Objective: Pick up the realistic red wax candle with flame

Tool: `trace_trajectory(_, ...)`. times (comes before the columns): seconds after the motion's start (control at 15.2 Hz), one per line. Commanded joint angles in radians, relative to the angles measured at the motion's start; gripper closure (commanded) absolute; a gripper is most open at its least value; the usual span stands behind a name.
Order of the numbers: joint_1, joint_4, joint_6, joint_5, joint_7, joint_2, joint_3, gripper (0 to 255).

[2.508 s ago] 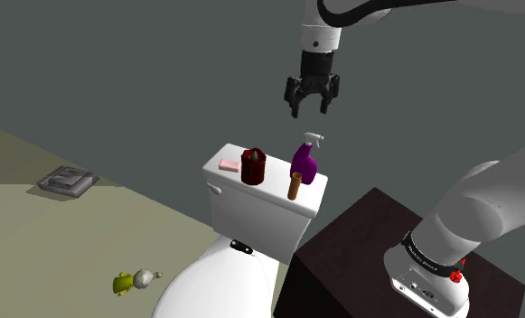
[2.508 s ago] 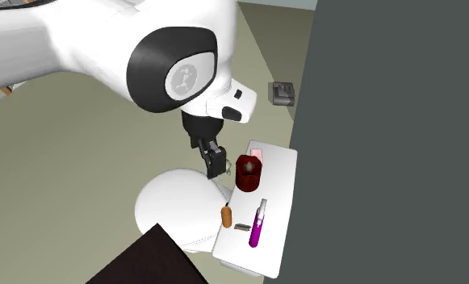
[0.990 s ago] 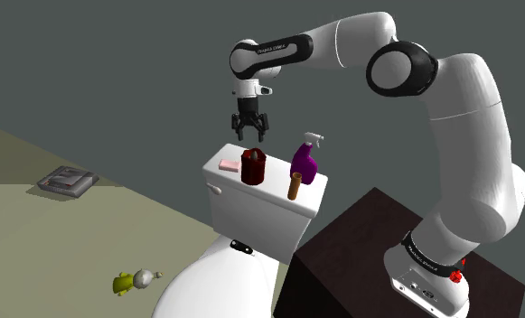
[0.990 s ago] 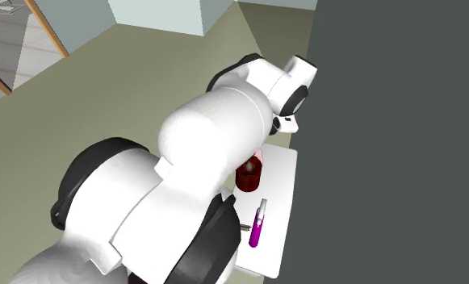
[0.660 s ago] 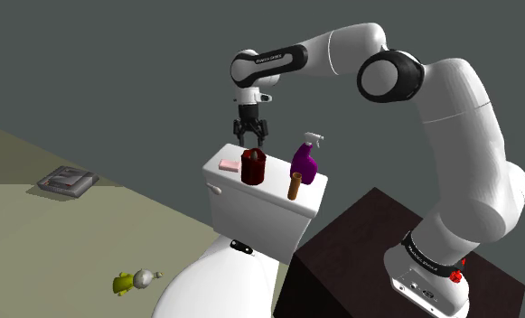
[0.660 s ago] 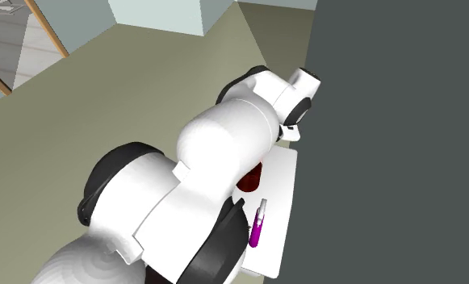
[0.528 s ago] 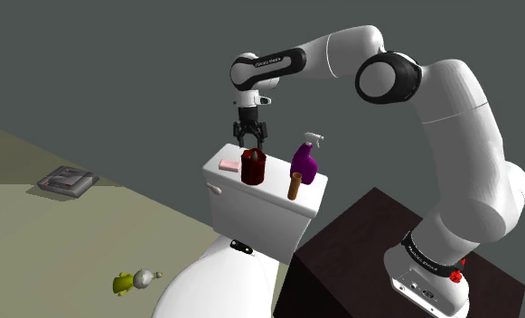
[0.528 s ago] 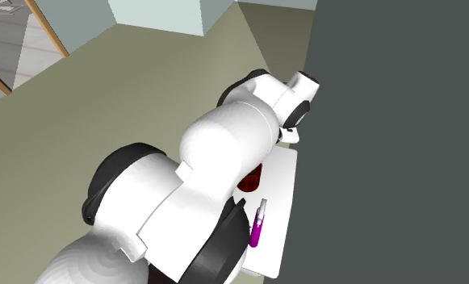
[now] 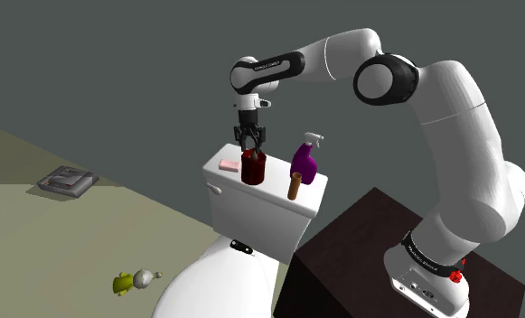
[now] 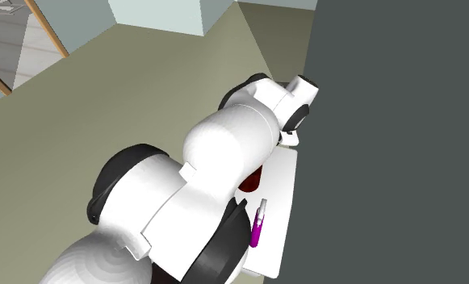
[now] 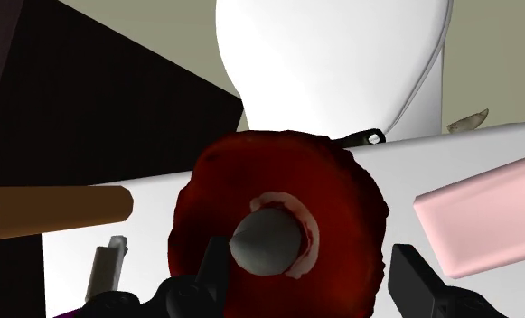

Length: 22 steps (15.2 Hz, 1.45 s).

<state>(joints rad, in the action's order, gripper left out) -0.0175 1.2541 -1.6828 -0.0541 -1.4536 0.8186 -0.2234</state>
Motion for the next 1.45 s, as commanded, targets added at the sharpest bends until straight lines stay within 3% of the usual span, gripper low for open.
trace_trajectory(0.0, 0.0, 0.001, -0.001, 0.0, 0.0, 0.001, 0.0, 255)
trace_trajectory(0.26, 0.001, 0.006, -0.004, -0.001, -0.001, -0.001, -0.001, 255)
trace_trajectory(1.39, -0.002, -0.076, 0.148, -0.011, -0.022, -0.075, -0.01, 255)
